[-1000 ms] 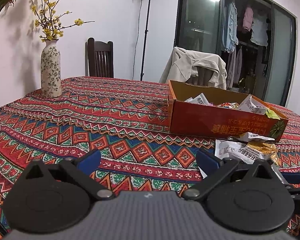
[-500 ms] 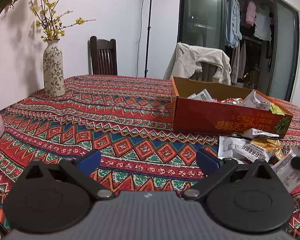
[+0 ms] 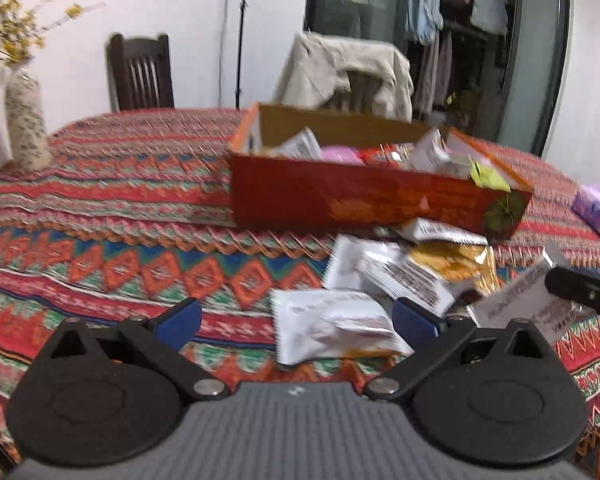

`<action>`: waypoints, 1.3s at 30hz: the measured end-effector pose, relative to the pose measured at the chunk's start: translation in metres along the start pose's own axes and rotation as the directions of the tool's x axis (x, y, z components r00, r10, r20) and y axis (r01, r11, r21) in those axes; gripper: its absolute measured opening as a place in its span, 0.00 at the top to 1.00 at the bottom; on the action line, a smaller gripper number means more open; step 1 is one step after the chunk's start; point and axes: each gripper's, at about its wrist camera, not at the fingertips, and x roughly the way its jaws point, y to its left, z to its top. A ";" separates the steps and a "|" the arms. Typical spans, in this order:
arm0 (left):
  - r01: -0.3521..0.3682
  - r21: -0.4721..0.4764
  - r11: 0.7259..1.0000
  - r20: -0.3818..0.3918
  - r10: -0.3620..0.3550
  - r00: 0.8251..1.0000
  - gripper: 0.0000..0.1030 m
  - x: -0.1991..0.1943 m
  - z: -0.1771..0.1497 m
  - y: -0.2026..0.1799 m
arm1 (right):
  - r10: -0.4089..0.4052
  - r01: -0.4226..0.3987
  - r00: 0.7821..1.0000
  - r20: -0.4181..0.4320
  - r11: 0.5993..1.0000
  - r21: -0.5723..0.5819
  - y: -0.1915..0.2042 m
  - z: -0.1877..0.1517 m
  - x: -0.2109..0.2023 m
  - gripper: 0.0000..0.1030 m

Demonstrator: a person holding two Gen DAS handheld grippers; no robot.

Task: Organize snacks
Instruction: 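Grasp a white packet with the left gripper while the right grasps a thin packet, then carry both packets over the orange box and open both grippers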

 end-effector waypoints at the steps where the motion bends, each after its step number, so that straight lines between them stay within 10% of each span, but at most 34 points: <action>1: -0.008 0.002 1.000 -0.017 0.008 1.000 0.00 0.005 -0.001 -0.004 | 0.004 -0.004 1.000 0.001 1.000 0.005 -0.001 0.000 0.000 0.92; 18: -0.082 0.037 0.996 -0.103 0.085 0.991 0.01 0.031 -0.002 -0.025 | 0.051 -0.052 0.999 0.008 0.998 0.046 -0.009 -0.004 0.005 0.92; 31: -0.034 0.064 0.997 -0.028 0.036 0.999 0.59 0.011 -0.011 -0.029 | 0.055 -0.055 0.998 0.016 0.998 0.041 -0.003 -0.006 -0.001 0.92; 32: -0.031 0.068 0.997 -0.023 0.033 0.999 0.77 0.009 -0.012 -0.029 | 0.054 -0.055 0.998 0.018 0.998 0.041 -0.003 -0.006 -0.002 0.92; 39: -0.015 0.085 0.996 0.027 0.013 1.000 0.82 -0.008 -0.014 -0.025 | 0.053 -0.054 0.998 0.033 0.998 0.038 0.002 -0.004 -0.009 0.92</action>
